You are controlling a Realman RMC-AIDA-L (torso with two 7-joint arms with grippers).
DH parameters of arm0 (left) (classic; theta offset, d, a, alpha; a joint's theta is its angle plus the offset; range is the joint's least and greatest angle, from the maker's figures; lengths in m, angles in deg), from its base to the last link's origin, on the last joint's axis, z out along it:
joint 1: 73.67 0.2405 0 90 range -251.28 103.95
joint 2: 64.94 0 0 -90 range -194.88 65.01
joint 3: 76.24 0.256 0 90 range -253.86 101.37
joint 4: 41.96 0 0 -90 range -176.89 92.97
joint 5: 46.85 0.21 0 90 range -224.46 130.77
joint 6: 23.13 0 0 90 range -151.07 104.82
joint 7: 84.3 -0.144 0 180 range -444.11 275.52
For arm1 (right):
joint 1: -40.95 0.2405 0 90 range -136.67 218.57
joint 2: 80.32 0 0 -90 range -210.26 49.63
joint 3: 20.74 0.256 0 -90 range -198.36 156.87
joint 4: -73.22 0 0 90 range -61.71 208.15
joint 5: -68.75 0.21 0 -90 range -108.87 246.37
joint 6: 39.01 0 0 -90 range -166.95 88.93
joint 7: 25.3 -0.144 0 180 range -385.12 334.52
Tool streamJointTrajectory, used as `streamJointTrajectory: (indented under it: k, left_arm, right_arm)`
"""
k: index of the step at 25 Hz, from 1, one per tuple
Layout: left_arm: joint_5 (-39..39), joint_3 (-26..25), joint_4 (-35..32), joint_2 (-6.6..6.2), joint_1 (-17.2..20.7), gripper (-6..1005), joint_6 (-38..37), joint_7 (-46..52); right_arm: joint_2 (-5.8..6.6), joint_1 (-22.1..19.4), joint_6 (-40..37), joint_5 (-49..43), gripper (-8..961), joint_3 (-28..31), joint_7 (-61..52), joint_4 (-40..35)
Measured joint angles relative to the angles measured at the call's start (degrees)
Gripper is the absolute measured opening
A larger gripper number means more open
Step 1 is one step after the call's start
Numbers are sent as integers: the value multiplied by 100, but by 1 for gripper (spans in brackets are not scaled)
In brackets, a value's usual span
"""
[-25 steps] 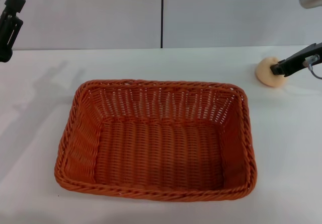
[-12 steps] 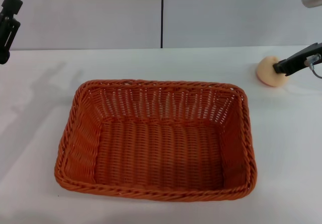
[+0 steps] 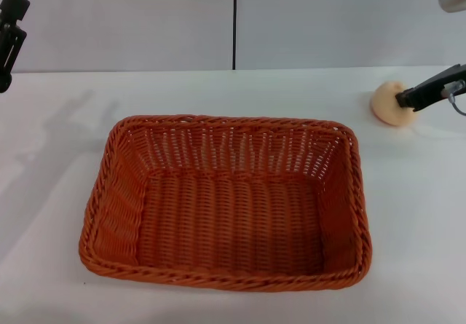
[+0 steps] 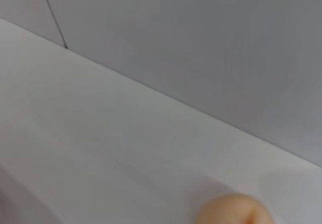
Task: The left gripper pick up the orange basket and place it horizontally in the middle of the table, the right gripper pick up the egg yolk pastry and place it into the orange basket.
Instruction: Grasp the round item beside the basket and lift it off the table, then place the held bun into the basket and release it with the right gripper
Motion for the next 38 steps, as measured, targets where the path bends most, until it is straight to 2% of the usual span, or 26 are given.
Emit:
streamJointTrajectory:
  k: [6,14,15,19,21,24,25,26,27,28,30,34,38]
  left_arm:
    - [0,-1,0,0,0,528,-9,2]
    - [0,-8,0,0,6,528,-10,3]
    - [0,-8,0,0,5,528,-1,3]
    - [0,-8,0,0,-6,528,28,3]
    - [0,-18,0,0,-30,528,37,3]
    - [0,-20,0,0,-36,528,38,3]
    - [0,-24,0,1,-43,528,42,3]
    - [0,-24,0,1,-43,528,42,3]
    - [0,-24,0,3,-45,528,45,3]
    - [0,-25,0,5,-46,528,46,3]
    - [0,-27,0,8,-44,528,50,3]
    - [0,-43,7,9,-37,529,59,3]
    - [0,-92,55,5,-30,529,65,1]
  right_arm:
    - [-23,-152,-3,194,39,-40,0,-309]
    - [-46,-656,-419,1393,34,-163,286,-1354]
    - [-56,-822,-591,1842,34,-314,378,-1727]
    - [-60,-1059,-959,2540,32,-658,521,-2301]
    - [-78,-1212,-1376,3253,31,-1216,690,-2877]
    - [-85,-1218,-1430,3391,31,-1414,719,-2944]
    - [-82,-1189,-1456,3602,31,-1771,779,-2944]
    - [-82,-1189,-1456,3602,32,-1771,779,-2944]
    - [-78,-1121,-1421,3700,32,-2136,844,-2884]
    - [-78,-1121,-1421,3700,32,-2136,844,-2884]
    - [-73,-1014,-1295,3706,31,-2567,860,-2769]
    - [-75,-967,-1155,3712,29,-2758,825,-2684]
    - [-83,-1054,-1073,3772,183,-2737,834,-2724]
